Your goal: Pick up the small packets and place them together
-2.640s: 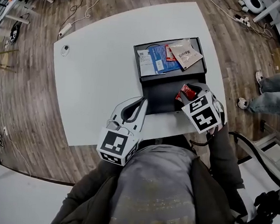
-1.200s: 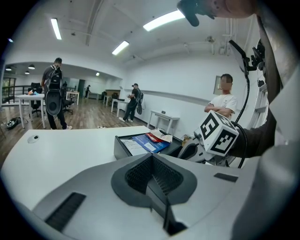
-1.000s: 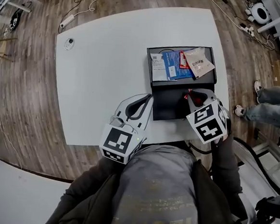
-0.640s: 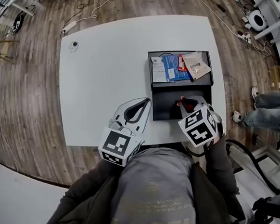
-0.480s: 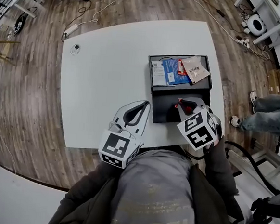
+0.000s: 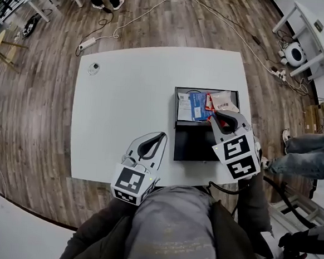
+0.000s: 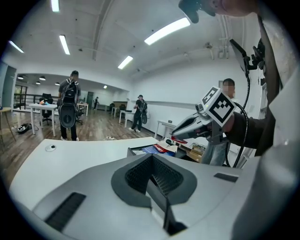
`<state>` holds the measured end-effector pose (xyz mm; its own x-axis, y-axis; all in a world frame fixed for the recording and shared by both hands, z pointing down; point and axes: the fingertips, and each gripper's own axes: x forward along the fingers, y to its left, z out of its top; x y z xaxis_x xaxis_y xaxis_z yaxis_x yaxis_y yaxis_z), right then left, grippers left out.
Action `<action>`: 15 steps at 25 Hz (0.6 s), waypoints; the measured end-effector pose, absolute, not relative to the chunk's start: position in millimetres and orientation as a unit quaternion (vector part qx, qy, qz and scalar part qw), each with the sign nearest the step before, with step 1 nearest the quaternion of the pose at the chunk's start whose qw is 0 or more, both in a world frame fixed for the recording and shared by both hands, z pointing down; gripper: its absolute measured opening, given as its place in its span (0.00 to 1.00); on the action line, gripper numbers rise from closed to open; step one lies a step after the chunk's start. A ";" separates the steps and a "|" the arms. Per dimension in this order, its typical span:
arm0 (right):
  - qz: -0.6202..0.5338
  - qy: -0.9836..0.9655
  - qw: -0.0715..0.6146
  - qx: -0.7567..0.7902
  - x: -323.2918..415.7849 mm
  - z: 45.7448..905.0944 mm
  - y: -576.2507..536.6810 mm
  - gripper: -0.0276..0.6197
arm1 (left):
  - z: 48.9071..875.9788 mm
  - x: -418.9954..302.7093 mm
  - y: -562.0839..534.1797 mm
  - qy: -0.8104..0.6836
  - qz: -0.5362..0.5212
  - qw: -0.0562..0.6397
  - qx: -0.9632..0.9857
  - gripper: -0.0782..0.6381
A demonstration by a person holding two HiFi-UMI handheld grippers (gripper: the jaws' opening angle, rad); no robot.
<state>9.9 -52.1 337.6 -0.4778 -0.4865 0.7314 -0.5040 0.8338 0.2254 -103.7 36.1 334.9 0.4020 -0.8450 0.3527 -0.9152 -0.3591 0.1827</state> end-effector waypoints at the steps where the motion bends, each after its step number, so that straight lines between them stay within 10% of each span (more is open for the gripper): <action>1: 0.008 -0.858 0.423 0.290 9.7 338.3 -58.5 0.10 | 336.3 -106.0 36.2 -0.540 0.100 0.180 0.816 0.11; 15: 0.024 -0.865 0.432 0.253 -19.6 382.5 -108.3 0.16 | 364.1 -123.4 18.0 -0.560 0.120 0.224 0.789 0.11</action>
